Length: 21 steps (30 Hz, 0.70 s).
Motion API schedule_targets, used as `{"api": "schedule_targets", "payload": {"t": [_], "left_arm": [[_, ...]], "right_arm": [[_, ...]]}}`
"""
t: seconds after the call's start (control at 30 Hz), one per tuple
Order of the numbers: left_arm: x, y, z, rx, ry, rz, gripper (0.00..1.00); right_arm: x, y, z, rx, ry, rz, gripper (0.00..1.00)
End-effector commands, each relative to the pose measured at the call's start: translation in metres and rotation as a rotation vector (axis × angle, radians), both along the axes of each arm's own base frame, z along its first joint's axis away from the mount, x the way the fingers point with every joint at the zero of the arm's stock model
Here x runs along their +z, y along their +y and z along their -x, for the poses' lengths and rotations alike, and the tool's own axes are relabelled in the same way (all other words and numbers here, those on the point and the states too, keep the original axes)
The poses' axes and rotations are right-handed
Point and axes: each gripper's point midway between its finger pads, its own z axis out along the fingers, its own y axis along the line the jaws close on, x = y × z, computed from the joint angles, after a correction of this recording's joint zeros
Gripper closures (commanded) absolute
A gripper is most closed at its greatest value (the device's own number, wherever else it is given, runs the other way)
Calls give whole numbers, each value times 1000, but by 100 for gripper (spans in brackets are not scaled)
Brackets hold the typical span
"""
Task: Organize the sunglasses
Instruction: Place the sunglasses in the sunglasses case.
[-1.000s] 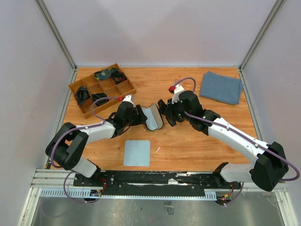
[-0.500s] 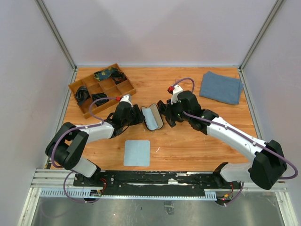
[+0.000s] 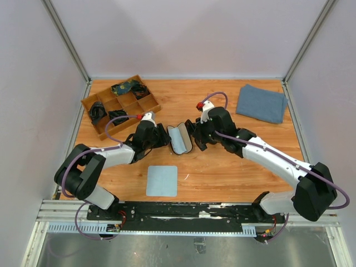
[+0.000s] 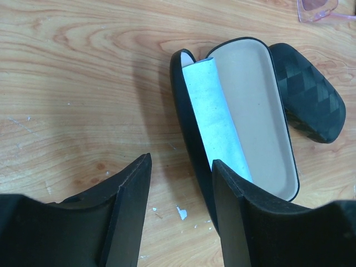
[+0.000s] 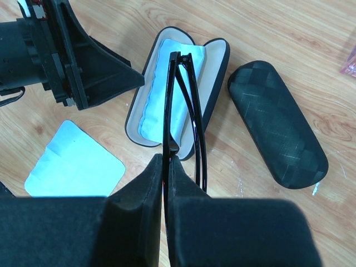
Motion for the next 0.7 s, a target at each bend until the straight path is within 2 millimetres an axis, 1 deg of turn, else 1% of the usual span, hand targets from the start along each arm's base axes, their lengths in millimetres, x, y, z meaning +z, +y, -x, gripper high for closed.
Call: {"api": "schedule_targets", "payload": {"t": [0.0,0.13,0.23,0.33,0.47,0.67], "left_arm": [[11,-1,-6,3,-40,30,46],[14,-3,-8,-5,-45,36,46],[11,-4,-8,-7,-38,33,46],[6,-5,-7,-10,-27,31,49],[1,-4,-6,-10,-17,29,55],[-2,-2,-4,-3,-14,25,57]], "right_arm": [[19,7,-9,-1,-26,-44,99],[19,8,-9,4,-23,-44,99],[19,8,-9,6,-22,-42,99],[19,8,-9,7,-21,-43,99],[19,9,-9,9,-22,-44,99],[15,13,-8,13,2,-52,99]]}}
